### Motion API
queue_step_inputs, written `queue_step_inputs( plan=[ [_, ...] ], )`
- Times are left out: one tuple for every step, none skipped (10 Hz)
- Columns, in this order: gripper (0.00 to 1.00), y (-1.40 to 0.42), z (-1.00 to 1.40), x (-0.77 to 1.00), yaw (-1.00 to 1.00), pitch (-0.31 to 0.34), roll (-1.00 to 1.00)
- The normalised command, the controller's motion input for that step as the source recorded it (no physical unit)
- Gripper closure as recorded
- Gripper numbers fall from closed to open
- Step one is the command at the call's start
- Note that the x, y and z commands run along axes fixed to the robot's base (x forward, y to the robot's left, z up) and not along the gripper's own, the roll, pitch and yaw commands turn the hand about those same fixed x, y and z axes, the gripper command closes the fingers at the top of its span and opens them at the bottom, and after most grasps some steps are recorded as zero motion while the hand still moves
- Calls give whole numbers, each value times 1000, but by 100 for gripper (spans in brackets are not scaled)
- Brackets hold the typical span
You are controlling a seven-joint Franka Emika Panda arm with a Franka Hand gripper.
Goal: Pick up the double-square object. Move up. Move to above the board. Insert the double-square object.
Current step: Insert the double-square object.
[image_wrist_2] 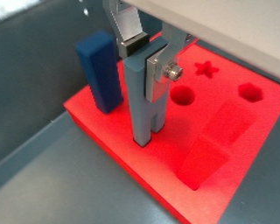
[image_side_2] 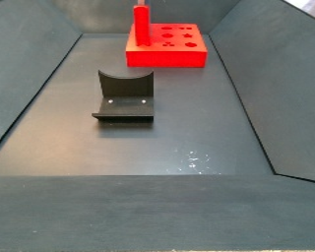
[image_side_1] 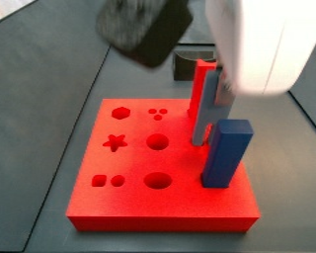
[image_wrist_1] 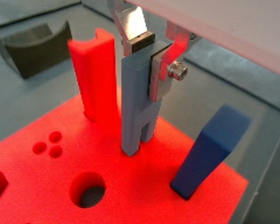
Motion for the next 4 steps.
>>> queue_step_inputs(
  plan=[
    [100,0,-423,0,77,17,31],
    [100,0,-351,0,43,26,1],
    [100,-23,-83,-40,0,-11,0],
    [100,0,0,0,0,0,0]
  ],
)
